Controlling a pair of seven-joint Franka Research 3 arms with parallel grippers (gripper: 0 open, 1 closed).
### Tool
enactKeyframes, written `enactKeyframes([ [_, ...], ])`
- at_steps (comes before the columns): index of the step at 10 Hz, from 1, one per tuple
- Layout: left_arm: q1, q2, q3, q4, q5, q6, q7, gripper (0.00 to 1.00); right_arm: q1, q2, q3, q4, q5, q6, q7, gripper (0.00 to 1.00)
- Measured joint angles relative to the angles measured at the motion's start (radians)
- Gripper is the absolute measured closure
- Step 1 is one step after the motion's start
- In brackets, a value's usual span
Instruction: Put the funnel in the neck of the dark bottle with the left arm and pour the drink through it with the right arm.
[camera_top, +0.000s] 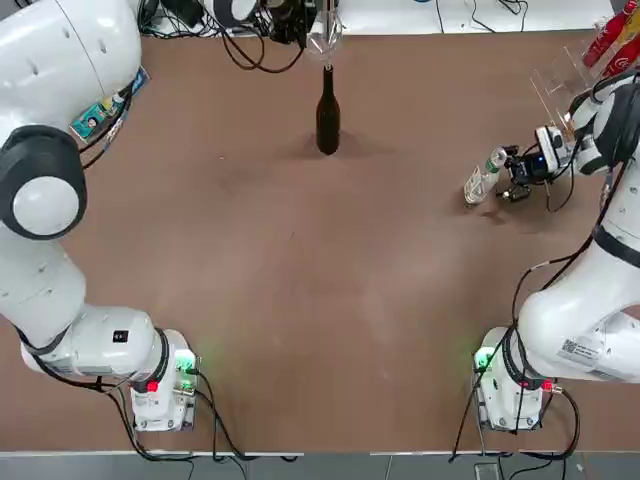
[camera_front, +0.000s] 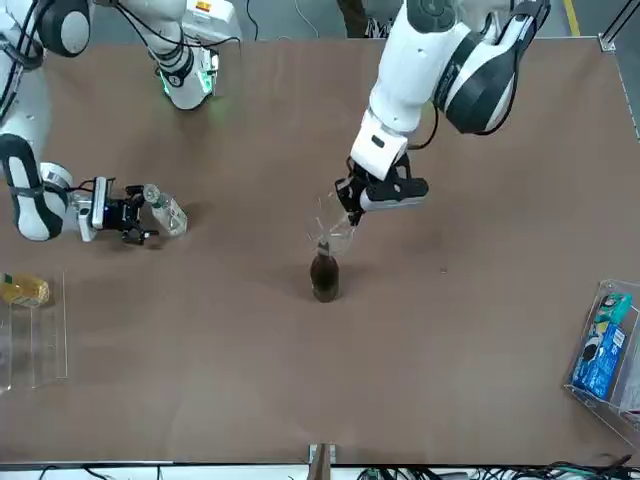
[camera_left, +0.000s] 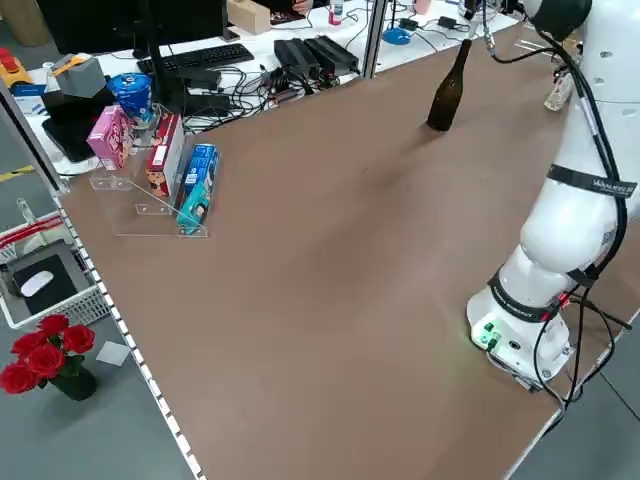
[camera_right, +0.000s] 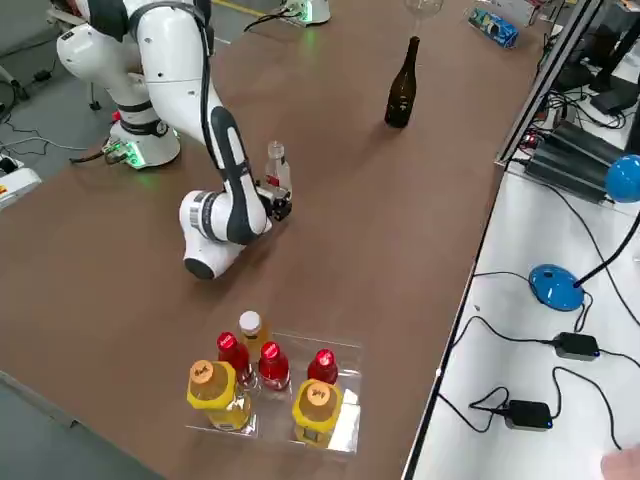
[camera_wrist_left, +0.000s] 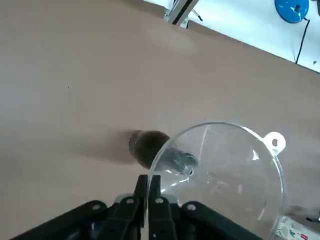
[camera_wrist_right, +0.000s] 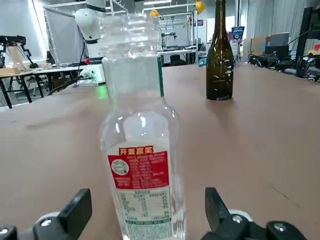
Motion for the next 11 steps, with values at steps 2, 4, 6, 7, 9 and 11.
enactKeyframes([
  [2, 0.0, 0.006, 0.0, 0.0, 0.023, 0.001, 0.002, 0.96, 0.0, 0.007, 0.0, -0.002, 0.0, -0.003, -0.003, 0.0],
  [4, 0.0, 0.011, 0.0, 0.0, 0.03, 0.001, 0.002, 0.96, 0.0, 0.008, 0.01, -0.015, 0.008, -0.006, -0.01, 0.0],
  [6, 0.0, 0.014, 0.0, 0.0, 0.03, 0.001, 0.002, 0.96, 0.0, 0.008, 0.015, -0.021, 0.016, -0.011, -0.012, 0.0],
  [7, -0.001, 0.016, -0.001, 0.0, 0.03, 0.001, 0.003, 0.95, 0.0, 0.008, 0.016, -0.021, 0.017, -0.014, -0.013, 0.0],
  [9, -0.001, 0.021, -0.001, 0.0, 0.031, 0.001, 0.003, 0.69, 0.0, 0.008, 0.023, -0.021, 0.027, -0.018, -0.013, 0.0],
  [11, -0.001, 0.022, -0.001, 0.007, 0.031, 0.002, 0.003, 0.38, 0.0, 0.008, 0.032, -0.022, 0.032, -0.018, -0.013, 0.0],
])
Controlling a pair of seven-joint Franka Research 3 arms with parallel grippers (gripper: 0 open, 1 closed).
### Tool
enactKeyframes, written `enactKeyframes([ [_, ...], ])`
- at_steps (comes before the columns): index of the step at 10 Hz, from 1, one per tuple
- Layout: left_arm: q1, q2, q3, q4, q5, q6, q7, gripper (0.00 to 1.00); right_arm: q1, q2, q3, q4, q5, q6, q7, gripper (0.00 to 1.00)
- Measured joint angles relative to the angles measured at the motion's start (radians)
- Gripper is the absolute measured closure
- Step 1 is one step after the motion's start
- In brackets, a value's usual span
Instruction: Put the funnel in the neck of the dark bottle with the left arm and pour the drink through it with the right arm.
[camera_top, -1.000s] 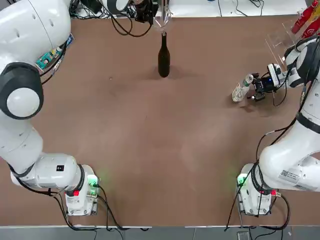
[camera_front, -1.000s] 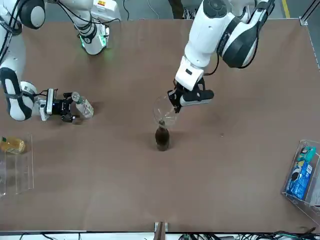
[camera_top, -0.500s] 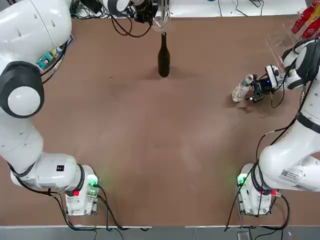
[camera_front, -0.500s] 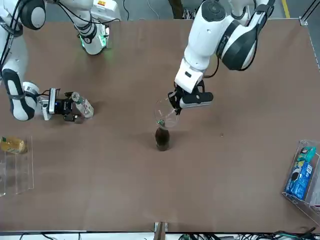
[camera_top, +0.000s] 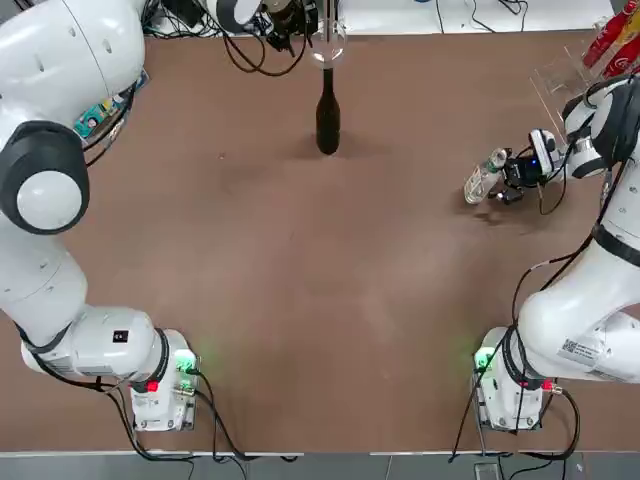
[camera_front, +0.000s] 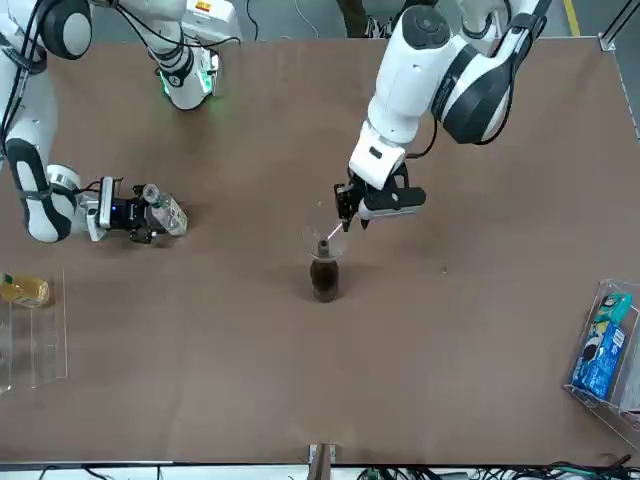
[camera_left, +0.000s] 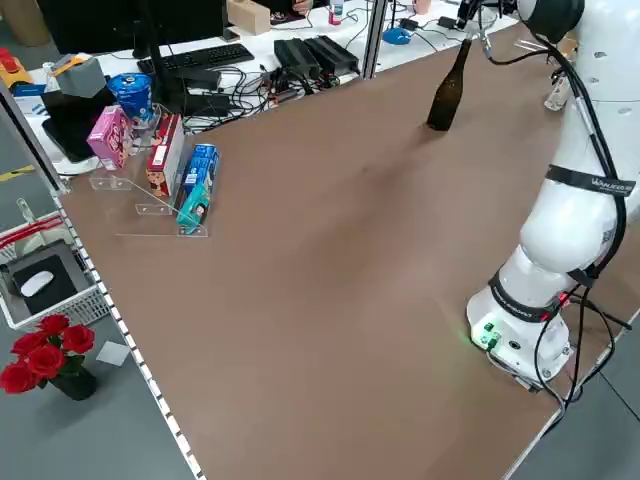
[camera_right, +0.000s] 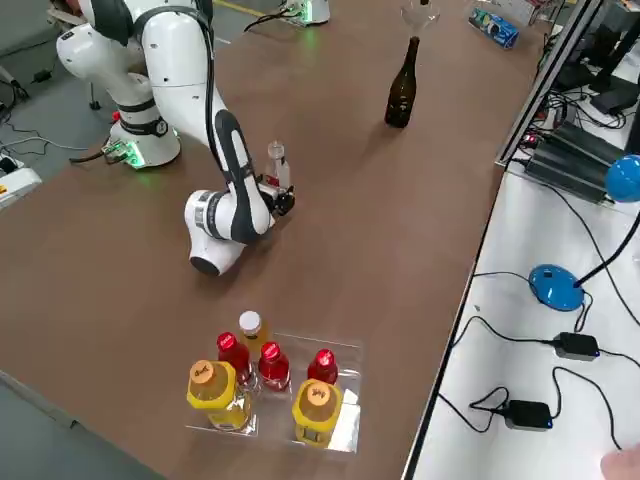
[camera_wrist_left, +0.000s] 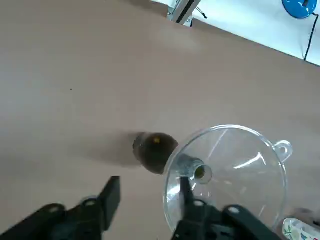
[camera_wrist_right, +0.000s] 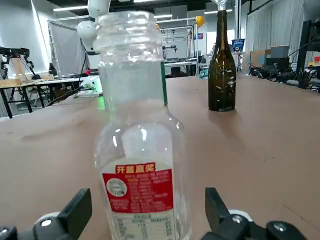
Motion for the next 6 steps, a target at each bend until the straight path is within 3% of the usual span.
enactKeyframes([
  [2, 0.001, 0.0, 0.001, 0.044, 0.0, 0.0, 0.0, 0.1, 0.001, 0.002, 0.015, -0.002, 0.012, 0.0, 0.0, 0.0],
  [3, 0.001, 0.0, 0.005, 0.061, -0.01, -0.004, 0.004, 0.01, 0.002, 0.008, 0.021, -0.002, 0.022, 0.0, -0.002, 0.01],
  [4, 0.002, -0.001, 0.02, 0.069, -0.049, -0.013, 0.045, 0.01, 0.003, 0.013, 0.024, -0.002, 0.029, 0.0, -0.004, 0.02],
  [6, 0.003, -0.002, 0.093, 0.079, -0.236, -0.071, 0.247, 0.01, 0.004, 0.019, 0.026, -0.002, 0.03, 0.0, -0.005, 0.06],
])
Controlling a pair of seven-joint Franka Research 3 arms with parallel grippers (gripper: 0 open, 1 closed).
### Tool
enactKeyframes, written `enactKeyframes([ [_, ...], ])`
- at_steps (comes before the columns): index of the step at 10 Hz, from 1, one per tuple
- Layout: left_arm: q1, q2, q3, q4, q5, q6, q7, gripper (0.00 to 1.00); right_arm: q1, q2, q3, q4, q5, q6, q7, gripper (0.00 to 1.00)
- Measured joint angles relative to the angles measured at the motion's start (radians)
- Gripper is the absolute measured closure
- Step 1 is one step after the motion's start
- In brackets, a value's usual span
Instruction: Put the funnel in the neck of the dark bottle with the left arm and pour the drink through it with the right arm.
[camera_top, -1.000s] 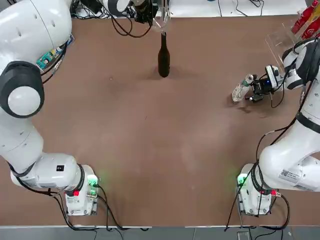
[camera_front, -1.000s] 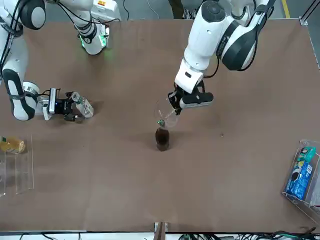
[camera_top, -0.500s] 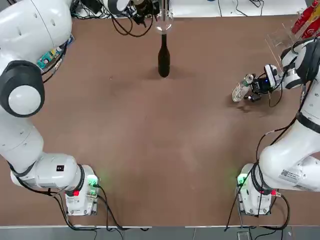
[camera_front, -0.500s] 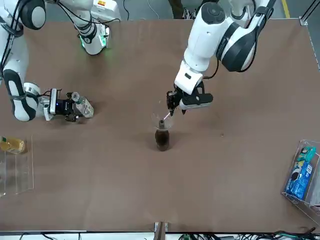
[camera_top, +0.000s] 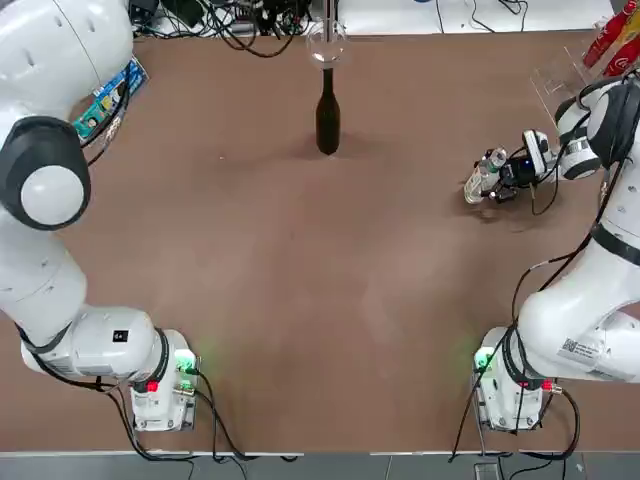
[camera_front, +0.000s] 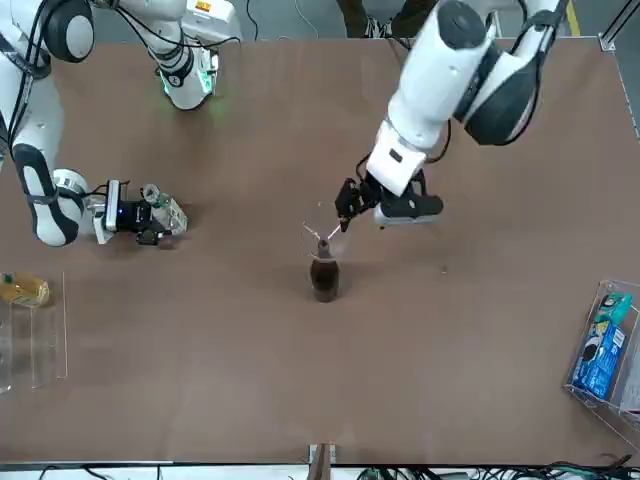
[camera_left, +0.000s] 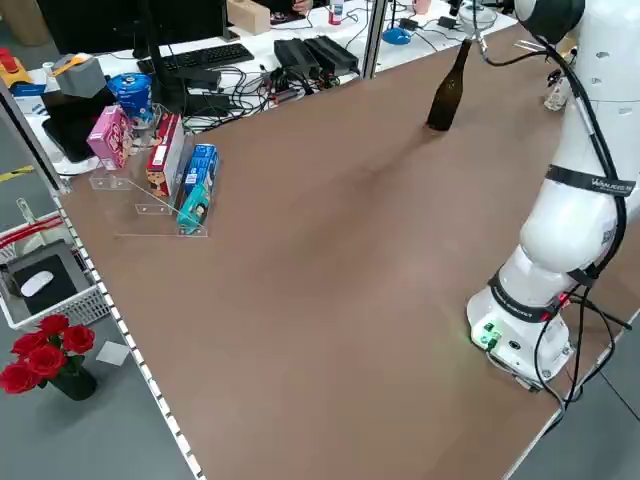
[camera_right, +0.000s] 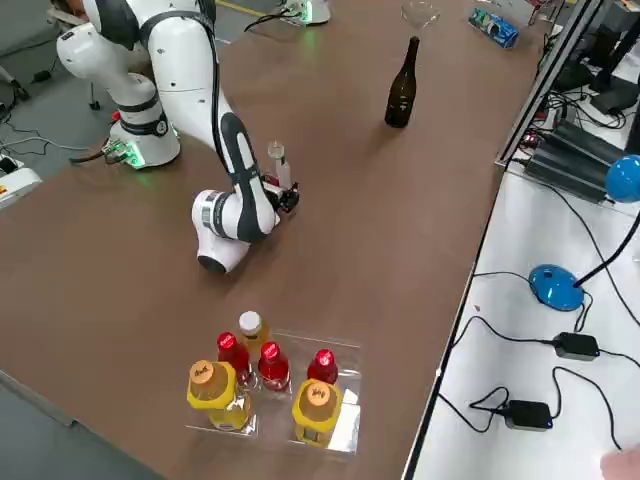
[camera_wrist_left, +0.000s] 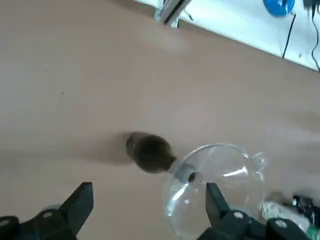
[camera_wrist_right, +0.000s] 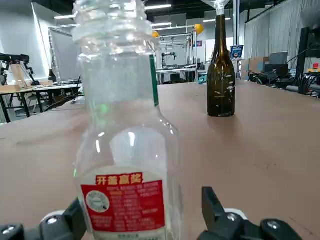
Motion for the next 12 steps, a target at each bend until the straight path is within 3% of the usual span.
enactKeyframes([
  [3, 0.011, 0.0, 0.155, 0.021, -0.255, -0.163, 0.476, 0.01, 0.0, 0.0, 0.0, 0.0, 0.0, 0.0, 0.0, 0.23],
  [5, 0.016, 0.007, 0.223, 0.015, -0.291, -0.298, 0.797, 0.04, 0.0, 0.0, 0.0, 0.0, 0.0, 0.0, -0.001, 0.35],
  [7, 0.055, 0.054, 0.23, 0.001, -0.29, -0.325, 1.109, 0.08, 0.0, 0.0, 0.0, 0.0, 0.0, 0.0, -0.001, 0.41],
  [8, 0.077, 0.081, 0.23, -0.002, -0.293, -0.325, 1.201, 0.04, 0.0, 0.0, 0.0, 0.0, 0.0, 0.0, -0.001, 0.42],
  [12, 0.072, 0.1, 0.214, -0.004, -0.322, -0.325, 1.298, 0.03, 0.0, 0.0, -0.004, 0.001, 0.002, -0.001, 0.005, 0.46],
])
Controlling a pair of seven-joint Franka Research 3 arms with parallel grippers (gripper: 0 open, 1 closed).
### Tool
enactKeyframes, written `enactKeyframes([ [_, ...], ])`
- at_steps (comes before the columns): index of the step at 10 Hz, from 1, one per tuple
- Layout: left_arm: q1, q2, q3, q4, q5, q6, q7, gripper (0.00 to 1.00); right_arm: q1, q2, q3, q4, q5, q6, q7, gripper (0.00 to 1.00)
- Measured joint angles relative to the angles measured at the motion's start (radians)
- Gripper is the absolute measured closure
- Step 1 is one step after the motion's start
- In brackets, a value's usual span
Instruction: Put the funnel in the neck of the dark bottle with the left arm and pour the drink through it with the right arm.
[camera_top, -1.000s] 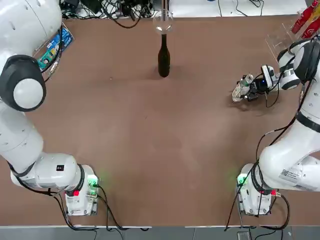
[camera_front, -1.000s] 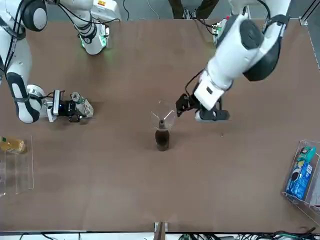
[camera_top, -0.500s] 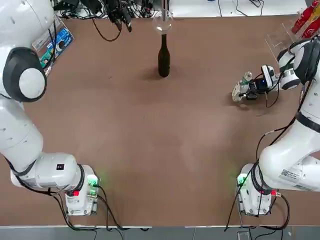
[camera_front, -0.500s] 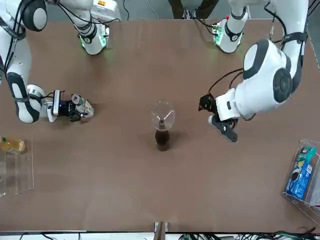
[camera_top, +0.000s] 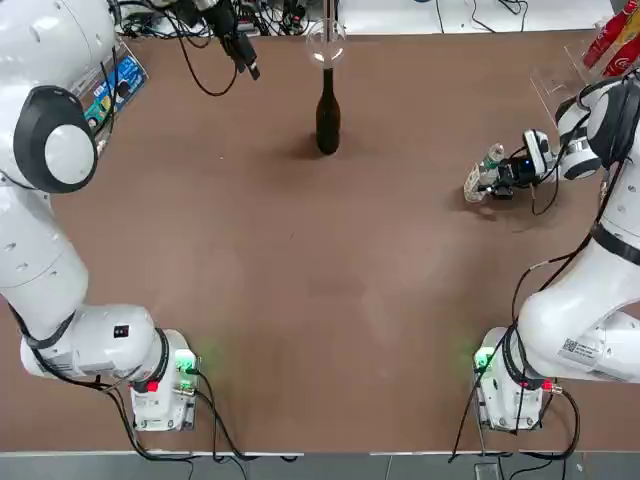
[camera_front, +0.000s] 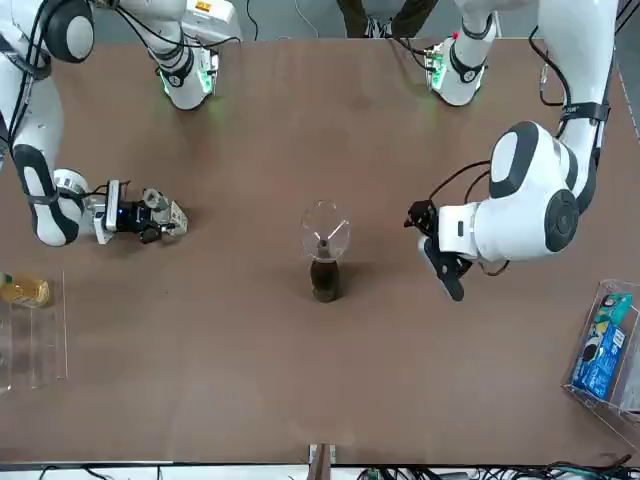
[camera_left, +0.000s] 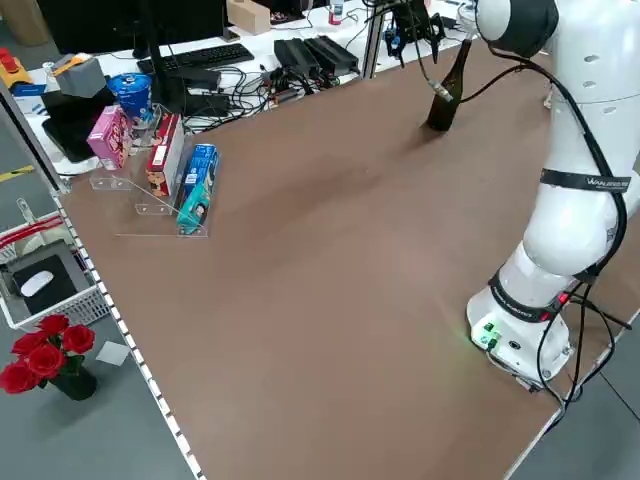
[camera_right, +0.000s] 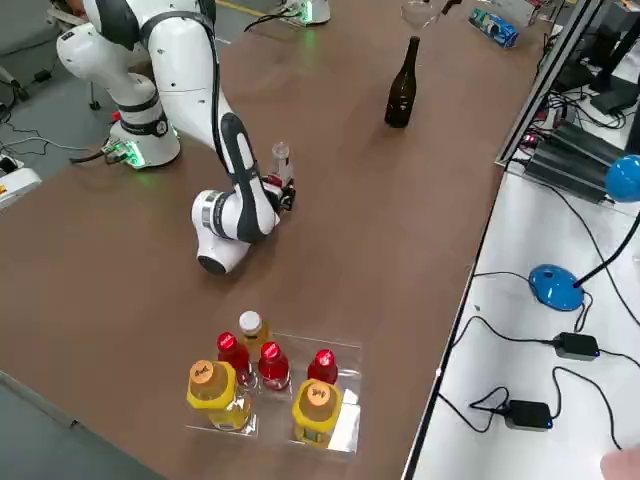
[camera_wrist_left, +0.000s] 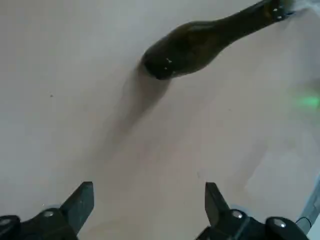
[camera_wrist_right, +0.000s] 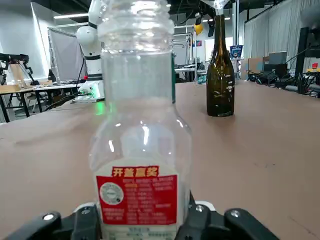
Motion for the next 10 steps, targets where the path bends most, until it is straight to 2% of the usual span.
enactKeyframes([
  [1, -0.001, 0.001, -0.002, -0.001, -0.046, -0.002, 0.039, 0.03, 0.0, 0.0, -0.001, 0.0, 0.0, -0.002, 0.008, 0.47],
  [2, 0.002, 0.004, -0.003, -0.003, -0.119, -0.009, 0.163, 0.02, 0.0, -0.001, -0.001, 0.001, 0.001, -0.008, 0.015, 0.49],
  [4, 0.009, 0.046, -0.002, -0.013, -0.279, -0.016, 0.525, 0.0, 0.0, -0.016, -0.003, 0.005, 0.004, -0.021, 0.042, 0.49],
  [7, 0.005, 0.156, -0.006, -0.013, -0.493, -0.013, 0.885, 0.0, 0.002, -0.118, -0.019, 0.008, 0.005, -0.031, 0.103, 0.49],
  [9, 0.003, 0.177, -0.029, -0.012, -0.58, 0.042, 1.005, 0.0, 0.005, -0.199, -0.024, 0.003, 0.005, -0.032, 0.148, 0.49],
  [10, 0.003, 0.187, -0.062, -0.012, -0.599, 0.095, 1.044, 0.0, 0.01, -0.238, -0.025, 0.0, 0.004, -0.031, 0.199, 0.49],
])
